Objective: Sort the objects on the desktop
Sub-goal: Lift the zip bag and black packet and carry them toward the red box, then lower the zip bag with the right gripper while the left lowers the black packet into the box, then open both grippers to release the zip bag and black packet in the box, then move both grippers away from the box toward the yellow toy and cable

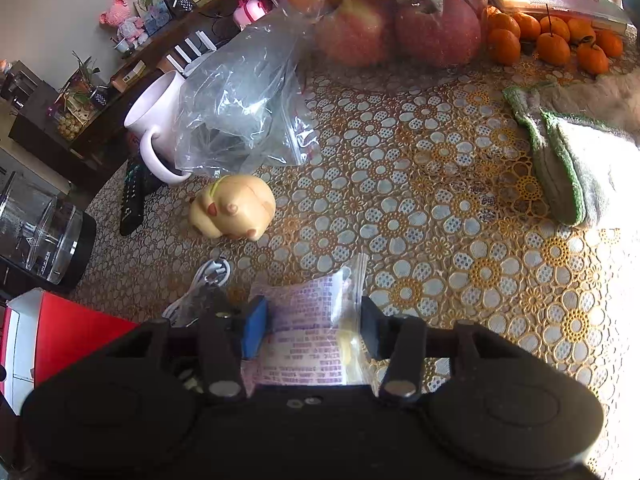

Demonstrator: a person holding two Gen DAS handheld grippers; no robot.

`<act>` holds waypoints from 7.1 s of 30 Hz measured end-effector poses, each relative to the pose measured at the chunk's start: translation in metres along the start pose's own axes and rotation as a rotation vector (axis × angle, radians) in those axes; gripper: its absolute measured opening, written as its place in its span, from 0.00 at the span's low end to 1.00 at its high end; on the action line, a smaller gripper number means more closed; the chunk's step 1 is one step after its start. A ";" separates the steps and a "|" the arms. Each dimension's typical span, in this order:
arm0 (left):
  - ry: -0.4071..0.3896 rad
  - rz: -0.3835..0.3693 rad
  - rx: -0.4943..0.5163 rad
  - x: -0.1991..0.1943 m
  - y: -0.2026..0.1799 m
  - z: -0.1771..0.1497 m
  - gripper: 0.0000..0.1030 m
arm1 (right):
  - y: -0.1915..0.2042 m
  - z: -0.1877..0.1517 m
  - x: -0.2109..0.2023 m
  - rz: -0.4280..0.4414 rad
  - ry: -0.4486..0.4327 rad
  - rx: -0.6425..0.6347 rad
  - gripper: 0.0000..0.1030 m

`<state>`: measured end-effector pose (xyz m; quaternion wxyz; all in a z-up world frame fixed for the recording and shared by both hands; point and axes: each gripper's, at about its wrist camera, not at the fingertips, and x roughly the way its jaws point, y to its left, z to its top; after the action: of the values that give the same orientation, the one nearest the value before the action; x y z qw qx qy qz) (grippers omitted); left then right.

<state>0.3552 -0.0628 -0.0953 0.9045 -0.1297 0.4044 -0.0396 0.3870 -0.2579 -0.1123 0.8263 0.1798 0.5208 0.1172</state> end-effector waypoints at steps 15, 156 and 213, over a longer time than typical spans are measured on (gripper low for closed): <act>-0.002 0.002 0.037 -0.008 -0.005 -0.007 0.28 | -0.011 -0.004 -0.015 0.002 -0.022 0.014 0.39; 0.032 0.143 -0.005 -0.173 0.250 -0.025 0.26 | 0.282 -0.129 -0.007 0.039 -0.043 -0.533 0.34; -0.059 -0.028 -0.036 -0.231 0.210 -0.044 1.00 | 0.156 -0.164 -0.174 0.155 -0.142 -0.423 0.72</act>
<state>0.1607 0.1716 -0.0134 0.9129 -0.1526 0.3764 -0.0413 0.1636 -0.1540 0.0311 0.8686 0.0497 0.4099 0.2738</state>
